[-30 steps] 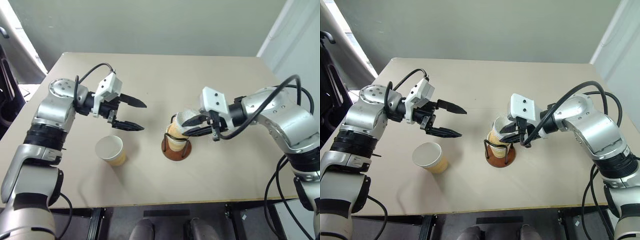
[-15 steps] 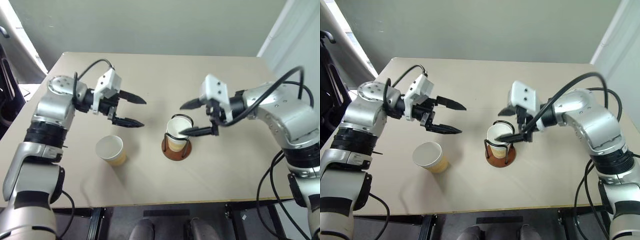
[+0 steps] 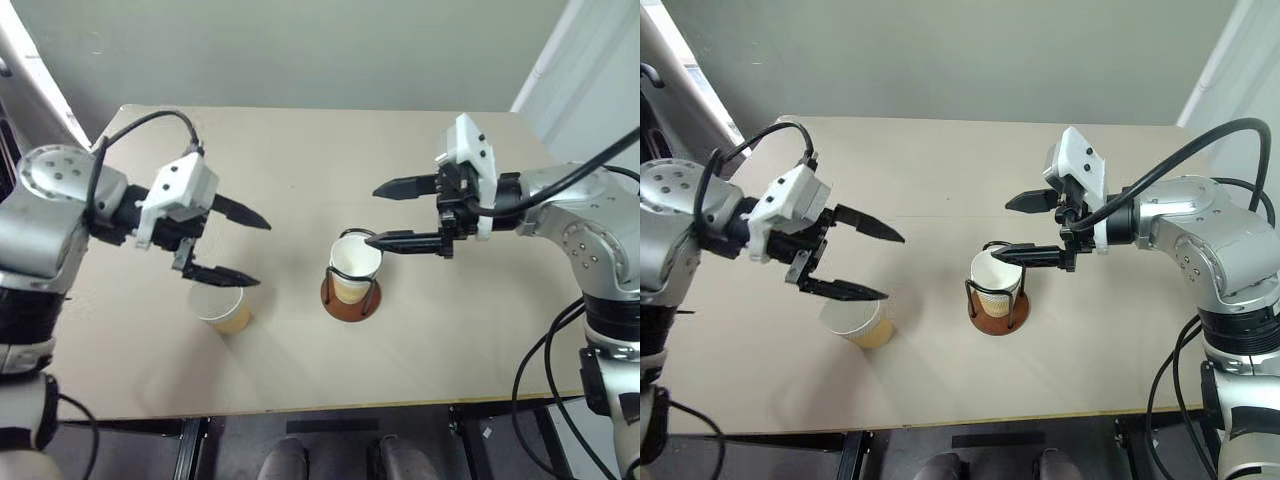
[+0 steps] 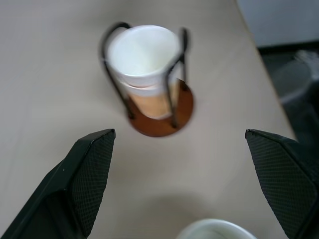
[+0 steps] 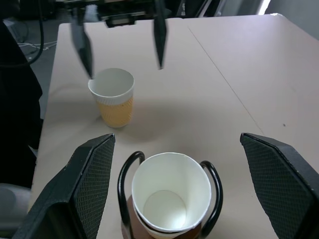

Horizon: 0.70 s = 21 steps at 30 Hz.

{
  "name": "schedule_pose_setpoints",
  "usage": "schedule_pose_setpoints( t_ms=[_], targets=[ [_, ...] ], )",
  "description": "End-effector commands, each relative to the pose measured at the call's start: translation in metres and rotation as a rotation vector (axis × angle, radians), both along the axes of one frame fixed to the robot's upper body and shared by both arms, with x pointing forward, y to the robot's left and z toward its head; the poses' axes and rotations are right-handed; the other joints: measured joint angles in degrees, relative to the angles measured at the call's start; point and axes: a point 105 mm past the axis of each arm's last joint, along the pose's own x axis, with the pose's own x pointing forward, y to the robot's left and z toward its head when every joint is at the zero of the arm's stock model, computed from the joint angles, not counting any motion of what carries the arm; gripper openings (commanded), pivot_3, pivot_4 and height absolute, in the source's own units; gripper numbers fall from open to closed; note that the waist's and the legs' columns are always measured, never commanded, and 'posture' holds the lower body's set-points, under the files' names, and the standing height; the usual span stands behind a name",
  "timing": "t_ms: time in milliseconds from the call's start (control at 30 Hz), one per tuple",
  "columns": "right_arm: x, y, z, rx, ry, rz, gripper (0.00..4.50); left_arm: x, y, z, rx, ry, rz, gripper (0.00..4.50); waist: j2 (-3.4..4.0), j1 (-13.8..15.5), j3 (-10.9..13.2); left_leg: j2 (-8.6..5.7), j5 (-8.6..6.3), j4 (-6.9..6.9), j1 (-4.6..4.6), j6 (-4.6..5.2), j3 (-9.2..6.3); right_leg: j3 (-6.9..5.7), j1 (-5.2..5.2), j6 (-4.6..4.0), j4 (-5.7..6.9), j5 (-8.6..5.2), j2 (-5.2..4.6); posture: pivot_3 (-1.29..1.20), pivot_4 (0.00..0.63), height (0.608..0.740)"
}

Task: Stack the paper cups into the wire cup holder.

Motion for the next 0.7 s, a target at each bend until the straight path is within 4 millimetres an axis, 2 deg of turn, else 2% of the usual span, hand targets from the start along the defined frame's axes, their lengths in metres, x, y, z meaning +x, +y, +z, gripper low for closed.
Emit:
schedule_pose_setpoints(
  t_ms=[33, 200, 333, 433, 533, 700],
  targets=[
    [-0.004, -0.004, 0.013, 0.034, -0.044, 0.009, 4.06, -0.016, 0.015, 0.005, 0.125, -0.053, 0.000, 4.50, 0.00, -0.1, 0.0, 0.00, 0.00, -0.02, 0.04, 0.00, 0.00, 0.02, 0.01, -0.01, 0.02, 0.00, 0.00, 0.00, 0.150, 0.740],
    [-0.003, -0.004, 0.012, 0.040, -0.023, 0.028, 4.06, -0.019, 0.036, 0.002, 0.273, -0.095, 0.058, 4.50, 0.00, 0.0, 0.0, 0.00, 0.00, -0.06, 0.11, 0.00, -0.03, 0.02, 0.04, -0.07, 0.08, -0.04, 0.00, 0.00, 0.150, 0.740],
    [-0.002, -0.003, 0.011, 0.040, -0.016, 0.040, 4.06, -0.020, 0.044, -0.008, 0.303, -0.075, 0.083, 4.50, 0.00, -0.1, 0.0, -0.01, 0.00, -0.06, 0.11, 0.00, -0.02, 0.02, 0.04, -0.11, 0.09, -0.06, -0.03, 0.00, 0.150, 0.740],
    [-0.003, -0.003, 0.011, 0.036, -0.008, 0.052, 4.06, -0.025, 0.042, -0.015, 0.297, -0.038, 0.077, 4.50, 0.00, -0.1, 0.0, 0.01, 0.00, -0.11, 0.11, 0.00, -0.01, 0.01, 0.00, -0.17, 0.15, -0.09, -0.03, 0.00, 0.150, 0.740],
    [-0.017, -0.007, 0.016, 0.053, -0.021, 0.125, 4.06, -0.036, 0.032, -0.025, 0.260, 0.027, 0.039, 4.50, 0.00, -0.1, 0.0, 0.01, -0.01, -0.15, 0.10, 0.00, 0.01, 0.00, -0.01, -0.20, 0.16, -0.11, -0.03, 0.00, 0.150, 0.740],
    [-0.027, -0.016, 0.007, 0.020, -0.060, 0.168, 4.06, -0.036, 0.034, -0.033, 0.275, 0.047, 0.045, 4.50, -0.03, 0.0, 0.0, -0.01, -0.02, -0.18, 0.11, -0.01, 0.02, -0.01, 0.02, -0.25, 0.15, -0.14, -0.05, 0.00, 0.150, 0.740]
  ],
)
